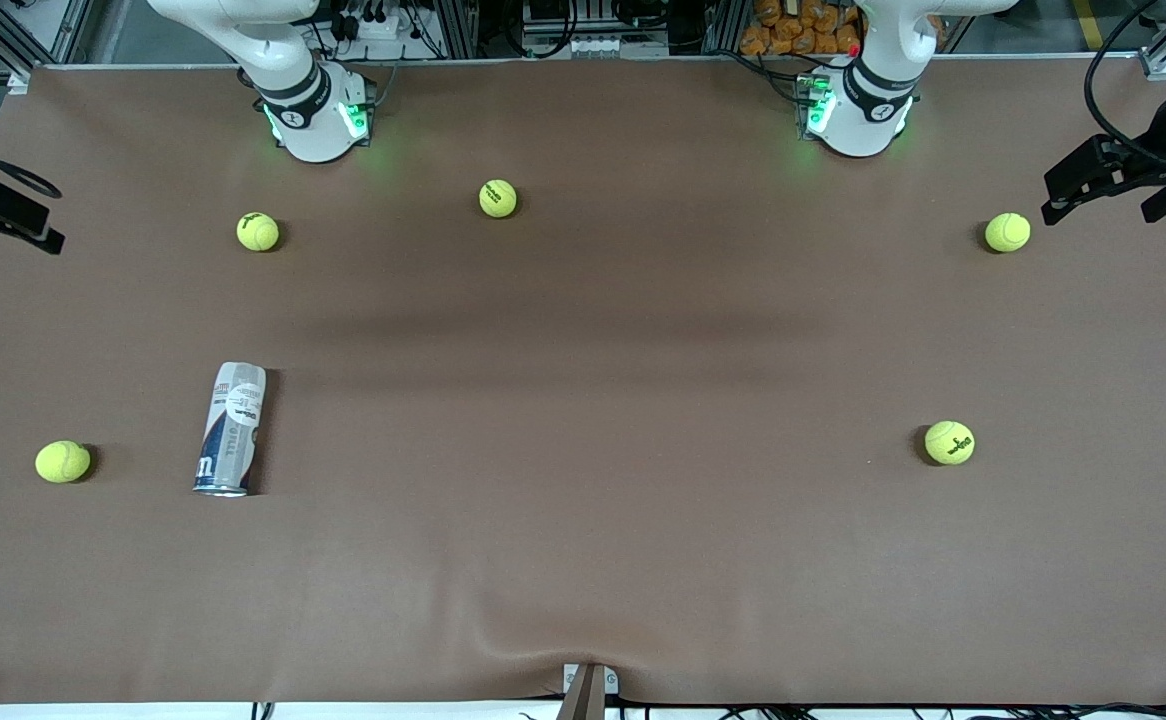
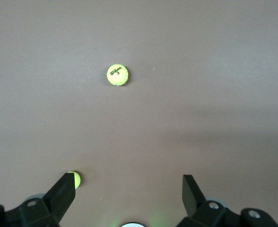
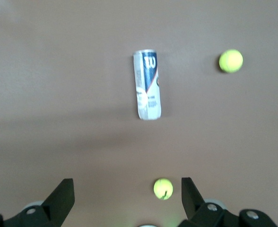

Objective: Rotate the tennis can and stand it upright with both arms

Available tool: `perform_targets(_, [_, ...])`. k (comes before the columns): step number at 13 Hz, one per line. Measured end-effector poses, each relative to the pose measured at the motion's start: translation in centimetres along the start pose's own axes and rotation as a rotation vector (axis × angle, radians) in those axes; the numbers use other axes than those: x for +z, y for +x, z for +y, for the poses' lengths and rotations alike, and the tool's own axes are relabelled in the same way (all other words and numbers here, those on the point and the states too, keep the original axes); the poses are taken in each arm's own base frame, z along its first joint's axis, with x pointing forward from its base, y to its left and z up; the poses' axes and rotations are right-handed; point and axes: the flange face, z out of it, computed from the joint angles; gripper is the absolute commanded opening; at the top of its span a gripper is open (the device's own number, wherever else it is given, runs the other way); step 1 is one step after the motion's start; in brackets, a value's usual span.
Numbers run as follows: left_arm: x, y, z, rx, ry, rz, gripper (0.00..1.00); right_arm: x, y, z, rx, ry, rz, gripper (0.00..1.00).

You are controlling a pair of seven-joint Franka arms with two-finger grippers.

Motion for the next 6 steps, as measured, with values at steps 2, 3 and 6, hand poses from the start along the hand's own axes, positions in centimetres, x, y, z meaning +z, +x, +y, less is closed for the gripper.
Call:
perform_targets(2, [0.0, 0.0, 0.0, 0.000, 0.000, -0.003, 1.00, 3.3, 2.4, -0.3, -0.056, 0.007, -0.011, 1.00])
perform_targets(3, [0.0, -0.1, 0.0, 0.000, -0.002, -0.009, 1.00, 6.2, 4.3, -0.4, -0.073, 0.028, -0.030, 1.00])
perform_targets(6, [0.1, -0.2, 0.0, 0.000, -0.015, -0.019, 1.00, 17.6, 10.7, -0.9, -0.146, 0.056, -0.060, 1.00])
